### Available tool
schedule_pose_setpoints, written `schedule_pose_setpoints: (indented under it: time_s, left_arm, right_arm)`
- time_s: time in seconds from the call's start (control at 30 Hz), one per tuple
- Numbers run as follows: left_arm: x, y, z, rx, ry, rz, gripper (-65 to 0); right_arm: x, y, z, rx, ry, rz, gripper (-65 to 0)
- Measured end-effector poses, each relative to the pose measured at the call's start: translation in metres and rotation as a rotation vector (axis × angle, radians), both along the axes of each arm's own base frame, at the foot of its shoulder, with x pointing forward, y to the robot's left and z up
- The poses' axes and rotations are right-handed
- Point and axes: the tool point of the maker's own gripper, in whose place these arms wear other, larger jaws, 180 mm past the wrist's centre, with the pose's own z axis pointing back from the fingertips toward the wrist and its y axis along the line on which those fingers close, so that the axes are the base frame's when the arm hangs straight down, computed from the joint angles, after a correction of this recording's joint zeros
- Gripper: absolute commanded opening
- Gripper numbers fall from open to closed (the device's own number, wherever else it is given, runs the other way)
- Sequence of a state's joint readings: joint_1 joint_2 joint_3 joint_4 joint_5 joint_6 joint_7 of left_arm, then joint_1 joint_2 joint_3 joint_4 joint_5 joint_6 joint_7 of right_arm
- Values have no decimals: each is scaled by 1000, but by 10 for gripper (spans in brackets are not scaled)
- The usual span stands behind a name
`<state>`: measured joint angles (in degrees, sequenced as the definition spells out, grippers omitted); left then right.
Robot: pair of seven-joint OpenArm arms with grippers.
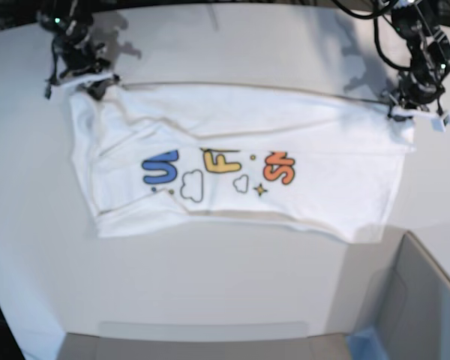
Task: Layout the t-shirt on the table in an organized manner, then fold the t-shirt properly
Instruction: 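Grasp the shirt corners with both grippers and pull them apart, then lower the held corners and release, then reposition both grippers inward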
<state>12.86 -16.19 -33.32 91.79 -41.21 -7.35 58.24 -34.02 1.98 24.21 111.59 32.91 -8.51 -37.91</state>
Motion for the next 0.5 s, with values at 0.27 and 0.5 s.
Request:
schedule_pose_setpoints:
  time_s: [0.27,0.5]
  left_arm:
    - [-14,1,-7,1,29,3,-650]
    - [-16,-6,-7,-28,64,-23,-499]
  right_arm:
    - [-10,-1,-6,-8,32,3,-650]
    - [-19,-3,-10,-17,61,17,-640]
